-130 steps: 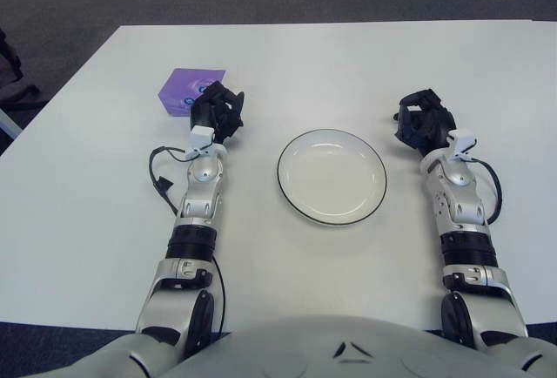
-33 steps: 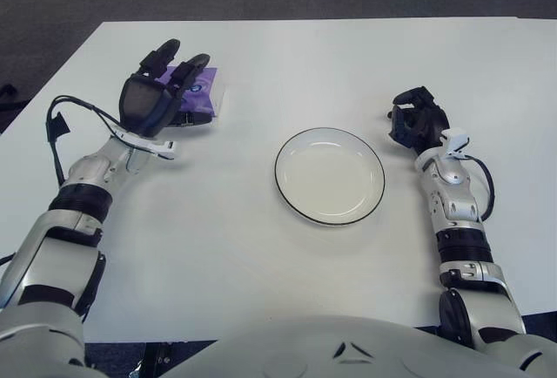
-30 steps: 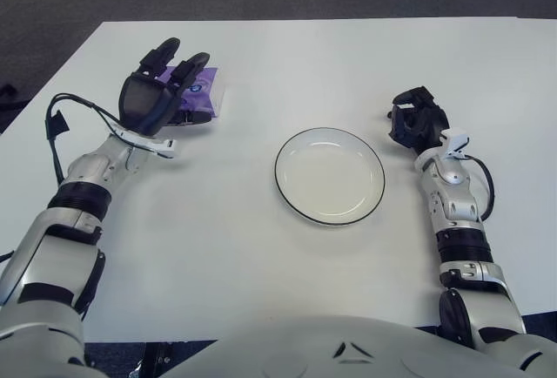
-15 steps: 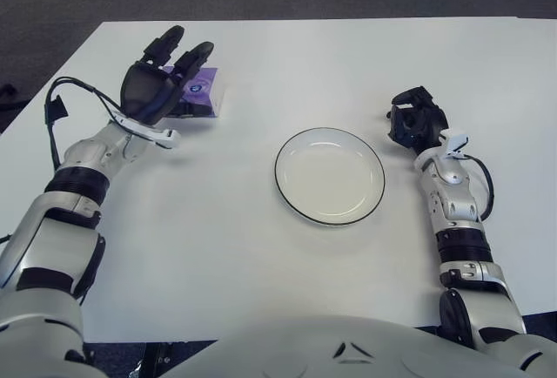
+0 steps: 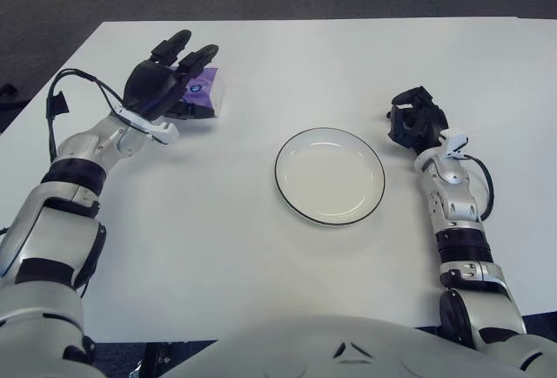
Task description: Put the tissue paper into the plate.
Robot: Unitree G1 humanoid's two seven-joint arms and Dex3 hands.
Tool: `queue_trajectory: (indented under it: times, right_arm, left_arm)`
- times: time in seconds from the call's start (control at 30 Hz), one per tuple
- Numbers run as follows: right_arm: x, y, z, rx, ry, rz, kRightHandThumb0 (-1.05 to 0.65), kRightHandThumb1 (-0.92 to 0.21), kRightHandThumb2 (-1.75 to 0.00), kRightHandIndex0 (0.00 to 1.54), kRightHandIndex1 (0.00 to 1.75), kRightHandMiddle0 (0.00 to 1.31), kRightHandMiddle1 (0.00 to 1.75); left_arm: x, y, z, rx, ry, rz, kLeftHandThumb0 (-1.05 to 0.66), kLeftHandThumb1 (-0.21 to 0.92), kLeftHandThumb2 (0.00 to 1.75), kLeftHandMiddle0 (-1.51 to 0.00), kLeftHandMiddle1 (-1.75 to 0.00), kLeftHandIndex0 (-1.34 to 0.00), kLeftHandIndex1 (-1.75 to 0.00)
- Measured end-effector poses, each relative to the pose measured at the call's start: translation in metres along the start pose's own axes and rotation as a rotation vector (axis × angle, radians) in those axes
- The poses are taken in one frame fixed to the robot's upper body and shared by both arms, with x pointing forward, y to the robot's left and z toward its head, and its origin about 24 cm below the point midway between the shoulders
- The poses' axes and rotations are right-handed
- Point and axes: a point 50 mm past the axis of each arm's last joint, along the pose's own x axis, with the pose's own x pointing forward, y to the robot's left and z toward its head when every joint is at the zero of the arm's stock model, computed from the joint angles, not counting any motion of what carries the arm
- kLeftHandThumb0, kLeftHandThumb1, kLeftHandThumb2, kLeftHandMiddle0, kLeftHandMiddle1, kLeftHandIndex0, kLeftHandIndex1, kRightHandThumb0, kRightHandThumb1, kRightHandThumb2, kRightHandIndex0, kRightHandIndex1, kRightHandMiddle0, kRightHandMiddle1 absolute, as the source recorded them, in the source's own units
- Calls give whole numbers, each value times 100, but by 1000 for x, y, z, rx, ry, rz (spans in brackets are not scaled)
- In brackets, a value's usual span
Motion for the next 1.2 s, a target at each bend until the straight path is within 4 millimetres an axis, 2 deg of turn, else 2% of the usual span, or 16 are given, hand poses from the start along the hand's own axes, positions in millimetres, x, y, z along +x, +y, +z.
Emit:
queue_trajectory:
  times: [0.2,0.57,1.2]
  right_arm:
    - [0,0,0,0,0,0,-1,-56,-102,44,169,26,175]
    - [0,0,0,-1,-1,1,-1,-56,-102,43,169,25,175]
    - [0,0,0,-3,0,7,-1,-56,-102,43,170,26,175]
  left_arm:
    - [4,-2,-1,-85,23,-43,-104,92,35,-16,0,-20,0]
    - [12,-13,-8,-252,165,-165,-105,92,34,-14,0,-13,0]
    - [19,-24,-19,-342,370,-246,-101,92,37,-10,0,-8,0]
